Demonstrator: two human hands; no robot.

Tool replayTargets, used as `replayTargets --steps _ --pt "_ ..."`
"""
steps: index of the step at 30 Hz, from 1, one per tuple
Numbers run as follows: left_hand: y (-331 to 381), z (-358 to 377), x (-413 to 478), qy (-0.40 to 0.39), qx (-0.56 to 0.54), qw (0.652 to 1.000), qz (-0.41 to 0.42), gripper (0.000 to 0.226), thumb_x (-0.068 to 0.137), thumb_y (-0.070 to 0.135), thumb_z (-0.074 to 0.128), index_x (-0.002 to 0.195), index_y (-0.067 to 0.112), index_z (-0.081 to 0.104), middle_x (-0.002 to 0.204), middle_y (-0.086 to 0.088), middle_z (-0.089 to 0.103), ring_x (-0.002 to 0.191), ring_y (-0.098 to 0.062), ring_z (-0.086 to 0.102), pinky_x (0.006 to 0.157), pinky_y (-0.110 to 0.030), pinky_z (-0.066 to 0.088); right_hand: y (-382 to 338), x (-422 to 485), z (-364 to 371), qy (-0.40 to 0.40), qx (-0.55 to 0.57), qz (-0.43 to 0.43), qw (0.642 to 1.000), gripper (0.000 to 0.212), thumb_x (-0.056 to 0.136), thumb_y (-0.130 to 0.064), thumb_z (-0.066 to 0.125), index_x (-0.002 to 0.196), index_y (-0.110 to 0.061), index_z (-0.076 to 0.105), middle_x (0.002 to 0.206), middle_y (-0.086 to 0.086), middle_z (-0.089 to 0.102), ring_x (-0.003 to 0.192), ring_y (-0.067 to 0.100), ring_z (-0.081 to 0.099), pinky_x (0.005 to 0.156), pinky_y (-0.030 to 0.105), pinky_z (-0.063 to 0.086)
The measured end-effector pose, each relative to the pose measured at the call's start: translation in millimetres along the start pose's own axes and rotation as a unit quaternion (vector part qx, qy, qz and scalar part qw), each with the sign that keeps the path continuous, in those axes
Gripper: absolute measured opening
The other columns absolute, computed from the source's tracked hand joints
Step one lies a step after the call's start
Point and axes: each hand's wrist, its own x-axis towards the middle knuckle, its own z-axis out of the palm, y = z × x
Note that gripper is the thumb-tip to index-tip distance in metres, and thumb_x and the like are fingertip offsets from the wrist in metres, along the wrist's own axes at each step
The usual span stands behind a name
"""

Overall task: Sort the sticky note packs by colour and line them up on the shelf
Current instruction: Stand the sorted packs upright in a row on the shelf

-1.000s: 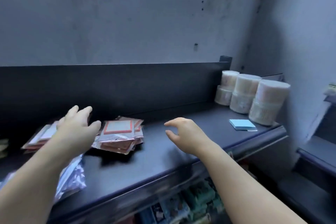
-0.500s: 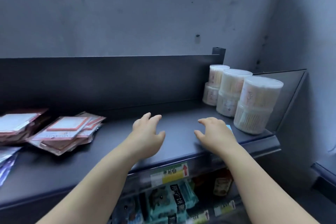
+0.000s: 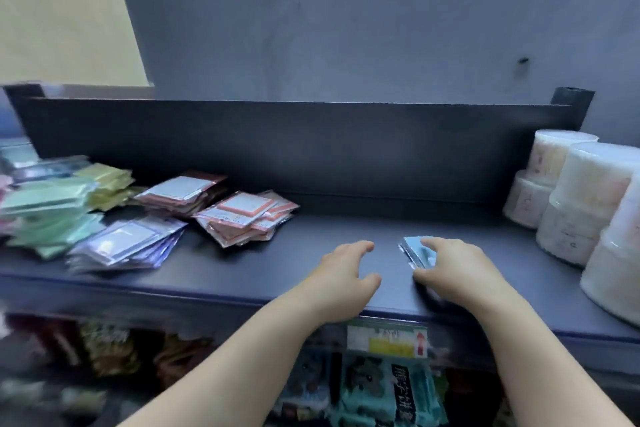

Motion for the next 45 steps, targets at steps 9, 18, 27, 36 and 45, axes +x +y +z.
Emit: replayTargets --steps 9,18,27,36,45 --pt "-77.7 -59.7 -60.9 0.127 -0.126 0.982 -0.064 0.051 0.095 0.029 0.050 0.144 0.026 0.034 0.144 0.005 0.043 0.126 -0.008 0.044 0.106 -0.025 0.034 -128.0 -5.5 23.9 -0.026 0.123 -0.120 0.985 0.072 0.074 -0.034 0.067 0.141 -0.028 0.041 0.133 0.007 0.050 0.122 0.025 0.046 0.090 0.028 0.039" --pt "-193.6 -143.9 -127.8 0.229 -0.364 0.902 -0.048 0.055 0.085 0.046 0.050 0.136 0.025 0.044 0.111 0.005 0.068 0.107 -0.010 0.062 0.104 -0.038 0.043 -307.7 -67.2 43.8 0.018 0.236 -0.290 0.927 0.060 0.074 -0.024 0.073 0.130 -0.030 0.055 0.118 -0.009 0.062 0.107 0.008 0.055 0.086 0.022 0.038" --pt "-328.6 -247.8 -203.9 0.333 -0.486 0.808 -0.008 0.018 0.097 0.012 0.050 0.109 0.012 0.063 0.099 -0.013 0.072 0.091 -0.028 0.069 0.081 -0.043 0.055 -492.3 -104.0 95.1 -0.011 0.222 -0.407 0.886 0.055 0.080 -0.029 0.070 0.132 -0.036 0.051 0.127 -0.021 0.050 0.118 0.000 0.043 0.098 0.016 0.035" --pt "-399.5 -300.0 -209.0 0.380 -0.446 0.810 -0.019 0.020 0.095 0.013 0.053 0.114 0.015 0.059 0.095 -0.006 0.073 0.087 -0.021 0.069 0.075 -0.032 0.053 -587.1 -58.0 90.3 -0.033 0.147 -0.435 0.888 0.052 0.080 -0.025 0.069 0.129 -0.032 0.054 0.120 -0.010 0.053 0.098 0.006 0.048 0.076 0.011 0.033" --pt "-458.8 -365.5 -181.6 0.486 -0.192 0.851 -0.052 0.018 0.092 0.017 0.058 0.102 0.031 0.057 0.097 0.008 0.064 0.084 -0.001 0.061 0.072 -0.006 0.045 -666.1 60.8 88.7 -0.023 0.113 -0.408 0.906 0.048 0.081 -0.023 0.067 0.127 -0.029 0.056 0.125 0.000 0.054 0.097 0.015 0.052 0.074 0.021 0.040"
